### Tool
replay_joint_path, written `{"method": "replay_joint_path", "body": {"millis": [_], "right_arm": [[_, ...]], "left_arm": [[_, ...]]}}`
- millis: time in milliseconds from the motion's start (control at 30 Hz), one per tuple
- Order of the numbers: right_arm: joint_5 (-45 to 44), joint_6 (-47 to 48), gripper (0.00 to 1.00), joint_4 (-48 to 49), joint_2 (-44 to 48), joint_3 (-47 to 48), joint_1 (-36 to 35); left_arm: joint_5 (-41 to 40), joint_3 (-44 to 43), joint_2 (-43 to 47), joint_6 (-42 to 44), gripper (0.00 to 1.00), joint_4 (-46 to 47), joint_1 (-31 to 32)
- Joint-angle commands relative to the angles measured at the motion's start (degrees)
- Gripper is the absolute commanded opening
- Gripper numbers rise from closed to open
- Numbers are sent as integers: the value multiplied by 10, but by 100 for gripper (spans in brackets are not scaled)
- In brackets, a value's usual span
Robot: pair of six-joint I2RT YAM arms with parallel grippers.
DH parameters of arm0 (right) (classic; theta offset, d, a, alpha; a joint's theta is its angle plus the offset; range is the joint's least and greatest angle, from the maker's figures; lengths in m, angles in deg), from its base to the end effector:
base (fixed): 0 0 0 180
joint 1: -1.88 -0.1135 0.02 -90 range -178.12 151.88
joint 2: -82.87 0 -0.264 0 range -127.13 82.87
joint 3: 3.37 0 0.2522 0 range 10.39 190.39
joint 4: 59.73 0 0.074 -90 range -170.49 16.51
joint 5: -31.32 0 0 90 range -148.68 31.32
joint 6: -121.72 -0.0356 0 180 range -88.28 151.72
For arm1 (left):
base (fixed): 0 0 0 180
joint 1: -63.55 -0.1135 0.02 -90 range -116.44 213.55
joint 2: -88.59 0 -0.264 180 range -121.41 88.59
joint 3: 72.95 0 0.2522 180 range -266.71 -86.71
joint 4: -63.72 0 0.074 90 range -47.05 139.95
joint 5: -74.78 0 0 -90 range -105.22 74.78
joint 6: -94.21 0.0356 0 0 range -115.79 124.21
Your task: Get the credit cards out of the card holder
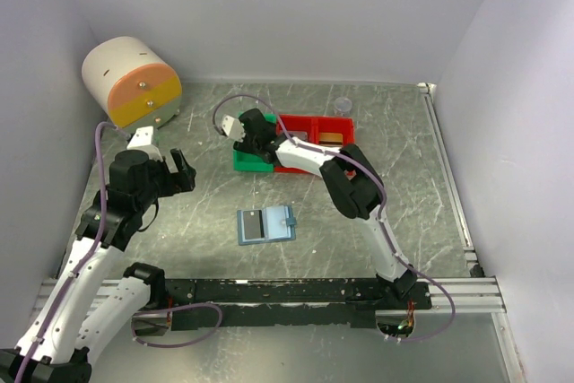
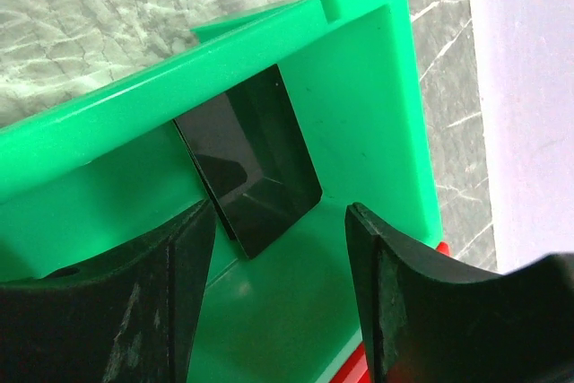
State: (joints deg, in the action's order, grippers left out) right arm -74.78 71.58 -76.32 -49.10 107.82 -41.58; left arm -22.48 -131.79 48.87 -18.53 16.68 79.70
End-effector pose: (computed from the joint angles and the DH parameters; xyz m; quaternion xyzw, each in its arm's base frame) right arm 0.3830 0.3494 0.1546 -0.5436 0.7043 -0.1117 0.4427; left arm 0.1471 -0.0379 0.3136 -0.0817 0.8518 -0.1202 0.5033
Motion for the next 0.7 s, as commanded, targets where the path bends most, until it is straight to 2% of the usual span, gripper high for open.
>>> {"method": "replay_joint_path", "body": {"millis": [0,167,300,367,400,533,667], "right_arm": [[6,-26,61,25,41,-5,0],[44,-104,63,73,117,-35,4],[39,-218,66,141,237,-133,8],[41,-305,81,172,298,-196,15],[39,-363,98,185,325,-231,18],[78,-544,100,211,434,-361,37],[145,-651,100,224,523,-472,46]], "left_arm": [[22,3,-2,11,99,10,-5],[28,3,-3,12,99,12,-5],[28,4,0,11,99,13,-5],[28,6,0,11,99,15,-5],[27,5,-1,10,99,15,-6],[23,4,-6,8,99,12,-5],[19,4,-9,5,99,12,-6]]}}
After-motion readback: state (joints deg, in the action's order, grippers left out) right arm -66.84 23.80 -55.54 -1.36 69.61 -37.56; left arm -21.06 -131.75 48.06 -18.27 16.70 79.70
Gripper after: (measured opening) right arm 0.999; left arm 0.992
